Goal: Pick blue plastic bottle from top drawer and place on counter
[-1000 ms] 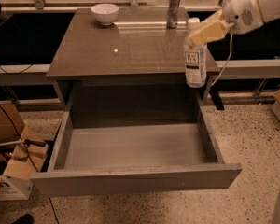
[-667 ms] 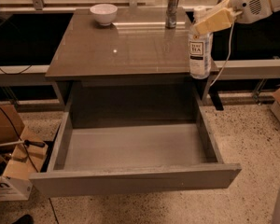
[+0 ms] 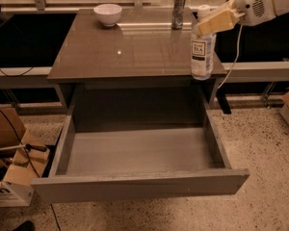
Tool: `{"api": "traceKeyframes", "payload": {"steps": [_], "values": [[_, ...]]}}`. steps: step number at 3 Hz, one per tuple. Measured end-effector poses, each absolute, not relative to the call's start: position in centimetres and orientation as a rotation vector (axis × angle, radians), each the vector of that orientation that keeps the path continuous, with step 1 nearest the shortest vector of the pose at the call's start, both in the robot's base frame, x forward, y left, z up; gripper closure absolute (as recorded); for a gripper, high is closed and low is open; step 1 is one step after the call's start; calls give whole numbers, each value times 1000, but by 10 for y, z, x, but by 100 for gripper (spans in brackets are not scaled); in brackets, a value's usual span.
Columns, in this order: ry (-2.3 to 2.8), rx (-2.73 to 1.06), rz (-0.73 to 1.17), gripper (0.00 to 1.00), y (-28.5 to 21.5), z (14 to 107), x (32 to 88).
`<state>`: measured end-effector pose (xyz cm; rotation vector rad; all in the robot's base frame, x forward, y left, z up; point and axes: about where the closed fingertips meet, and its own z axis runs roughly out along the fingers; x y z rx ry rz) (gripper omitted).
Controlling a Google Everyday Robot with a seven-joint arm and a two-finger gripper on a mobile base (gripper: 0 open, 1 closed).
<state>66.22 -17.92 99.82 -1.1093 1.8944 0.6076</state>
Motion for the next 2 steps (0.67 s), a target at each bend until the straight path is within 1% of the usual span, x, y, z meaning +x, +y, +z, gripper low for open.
{"api": "traceKeyframes", "payload": {"steps": [1, 2], "values": [[1843, -918, 673, 100, -152, 993, 686], [1805, -785, 663, 100, -141, 990, 713]]}}
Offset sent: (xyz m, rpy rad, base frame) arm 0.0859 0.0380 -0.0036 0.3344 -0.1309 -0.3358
